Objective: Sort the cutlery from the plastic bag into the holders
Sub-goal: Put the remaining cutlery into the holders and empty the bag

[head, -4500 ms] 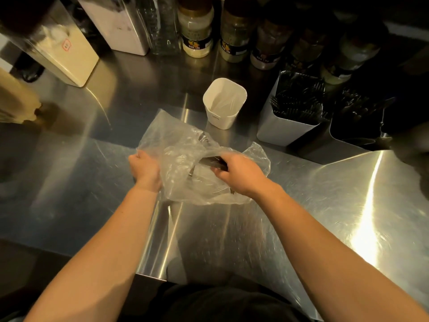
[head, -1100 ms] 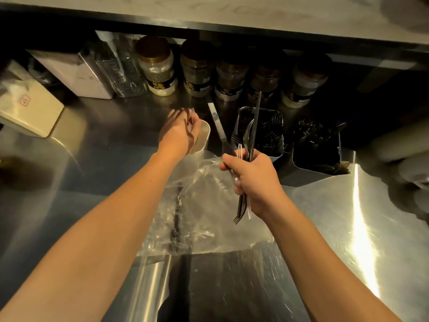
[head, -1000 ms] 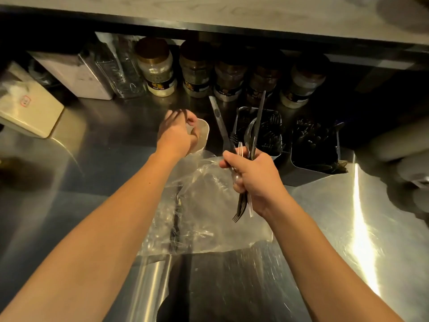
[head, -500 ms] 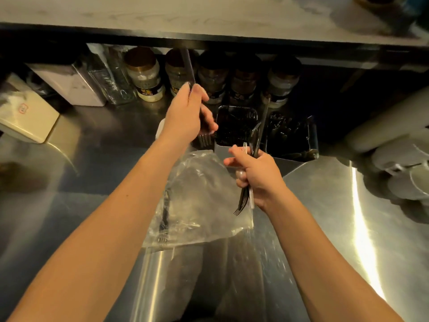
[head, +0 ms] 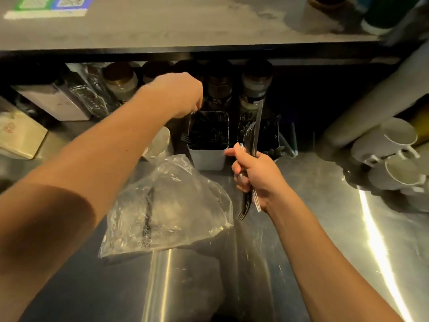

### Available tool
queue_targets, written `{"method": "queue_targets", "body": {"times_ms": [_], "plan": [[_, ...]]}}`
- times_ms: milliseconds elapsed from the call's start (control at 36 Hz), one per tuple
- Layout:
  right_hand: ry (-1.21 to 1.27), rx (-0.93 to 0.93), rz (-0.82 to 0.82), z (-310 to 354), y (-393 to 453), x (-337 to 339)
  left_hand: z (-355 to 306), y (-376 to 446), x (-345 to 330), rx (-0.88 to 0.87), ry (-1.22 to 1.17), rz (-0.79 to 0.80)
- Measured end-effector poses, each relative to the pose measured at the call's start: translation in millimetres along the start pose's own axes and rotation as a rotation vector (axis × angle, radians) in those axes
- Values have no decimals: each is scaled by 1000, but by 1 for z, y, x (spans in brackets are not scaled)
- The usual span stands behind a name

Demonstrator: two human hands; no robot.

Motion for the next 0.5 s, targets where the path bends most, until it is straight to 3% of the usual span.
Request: {"method": "queue_targets", "body": {"times_ms": [361,500], "plan": [[313,-94,111,10,8,17,-28,3,38,-116,16,-243],[409,-101,206,15,10,20,-25,-9,54,-62,-125,-408]]}}
Point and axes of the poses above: each hand's wrist, its own y-axis towards the middle knuckle, its own x-axis out of the back of the hand, z = x × y, the point moved 5 cm from there along y, towards the middle knuckle, and after that the axes turned 12 degrees about x, right-handed, at the moved point
